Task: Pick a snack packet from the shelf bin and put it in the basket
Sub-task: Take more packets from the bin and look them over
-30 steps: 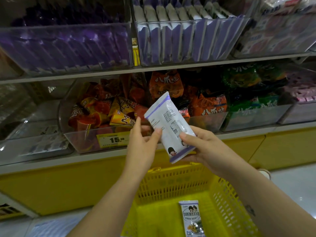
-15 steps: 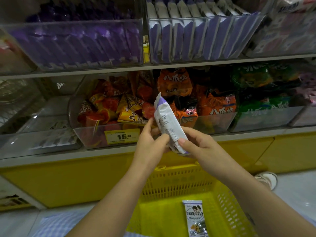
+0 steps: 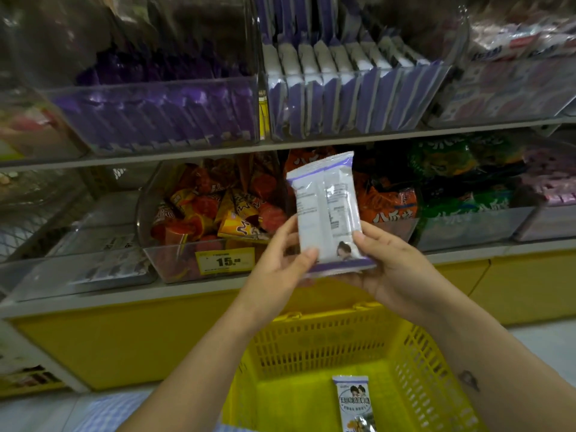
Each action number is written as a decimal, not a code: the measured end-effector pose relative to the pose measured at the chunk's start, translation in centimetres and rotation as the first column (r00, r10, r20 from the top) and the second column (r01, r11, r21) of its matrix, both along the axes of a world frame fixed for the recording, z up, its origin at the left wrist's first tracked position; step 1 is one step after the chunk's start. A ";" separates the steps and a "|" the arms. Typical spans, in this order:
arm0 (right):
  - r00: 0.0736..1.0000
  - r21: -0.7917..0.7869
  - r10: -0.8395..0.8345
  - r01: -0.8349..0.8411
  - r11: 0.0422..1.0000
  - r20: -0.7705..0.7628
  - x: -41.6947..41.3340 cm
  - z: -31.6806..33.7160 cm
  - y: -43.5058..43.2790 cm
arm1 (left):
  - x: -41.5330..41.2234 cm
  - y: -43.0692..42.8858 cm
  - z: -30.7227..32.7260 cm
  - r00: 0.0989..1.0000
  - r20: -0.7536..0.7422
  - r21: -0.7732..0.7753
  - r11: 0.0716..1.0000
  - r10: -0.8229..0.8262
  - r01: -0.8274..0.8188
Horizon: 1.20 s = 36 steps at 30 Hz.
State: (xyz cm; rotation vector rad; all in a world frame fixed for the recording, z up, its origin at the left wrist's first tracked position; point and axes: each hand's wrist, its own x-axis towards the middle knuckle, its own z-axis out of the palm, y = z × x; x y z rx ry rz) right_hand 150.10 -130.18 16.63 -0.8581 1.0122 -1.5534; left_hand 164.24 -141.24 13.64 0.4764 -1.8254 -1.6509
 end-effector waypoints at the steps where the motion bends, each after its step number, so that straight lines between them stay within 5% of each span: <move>1: 0.999 -0.016 -0.011 0.012 1.000 0.032 -0.2 0.8 0.2 | -0.1 0.2 0.6 0.999 -0.023 -0.022 0.999 -0.025 0.025; 4: 0.988 -0.040 -0.141 0.138 0.990 -0.068 -0.7 2.9 0.4 | -0.9 0.4 3.1 0.993 -0.098 -0.095 0.993 0.063 -0.072; 6: 0.863 -0.122 -0.353 0.331 0.936 -0.361 -1.4 4.2 0.8 | -1.7 0.6 5.3 0.987 -0.101 -0.153 0.978 0.125 -0.140; 9: 0.389 -0.347 -0.440 0.288 0.893 -0.810 -2.2 6.4 1.9 | -2.8 1.0 8.4 0.983 -0.098 -0.280 0.943 0.157 -0.179; 11: 0.067 -0.408 -0.428 0.197 0.891 -0.901 -2.7 7.9 2.0 | -3.6 1.5 10.4 0.982 -0.105 -0.361 0.913 0.159 -0.187; 13: -0.089 -0.446 -0.437 0.174 0.878 -0.895 -3.0 9.3 1.6 | -4.5 2.0 12.2 0.981 -0.104 -0.402 0.895 0.166 -0.194; 18: -0.019 -0.565 -0.568 0.133 0.814 -0.823 -4.2 13.2 0.6 | -6.5 2.8 16.7 0.967 -0.131 -0.593 0.764 0.218 -0.253; 21: 0.041 -0.646 -0.666 0.200 0.736 -0.745 -5.7 15.7 0.3 | -7.5 1.9 19.2 0.985 -0.137 -0.663 0.729 0.105 -0.170; 25: 0.005 -0.733 -0.767 0.289 0.616 -0.642 -7.8 19.1 -0.8 | -8.7 -2.0 22.5 0.993 -0.096 -0.741 0.661 0.067 -0.116; 29: -0.099 -0.788 -0.827 0.383 0.482 -0.554 -9.8 21.3 -3.0 | -9.9 -7.9 26.3 0.924 -0.077 -0.906 0.360 0.375 -0.222; 32: -0.072 -0.790 -0.849 0.413 0.452 -0.523 -10.7 21.9 -5.9 | -11.3 -11.6 28.4 0.800 -0.016 -0.994 0.081 0.600 -0.080; 36: -0.132 -0.810 -0.842 0.385 0.443 -0.523 -11.5 22.1 -10.2 | -13.2 -15.3 30.4 0.736 0.055 -0.986 -0.079 0.675 0.146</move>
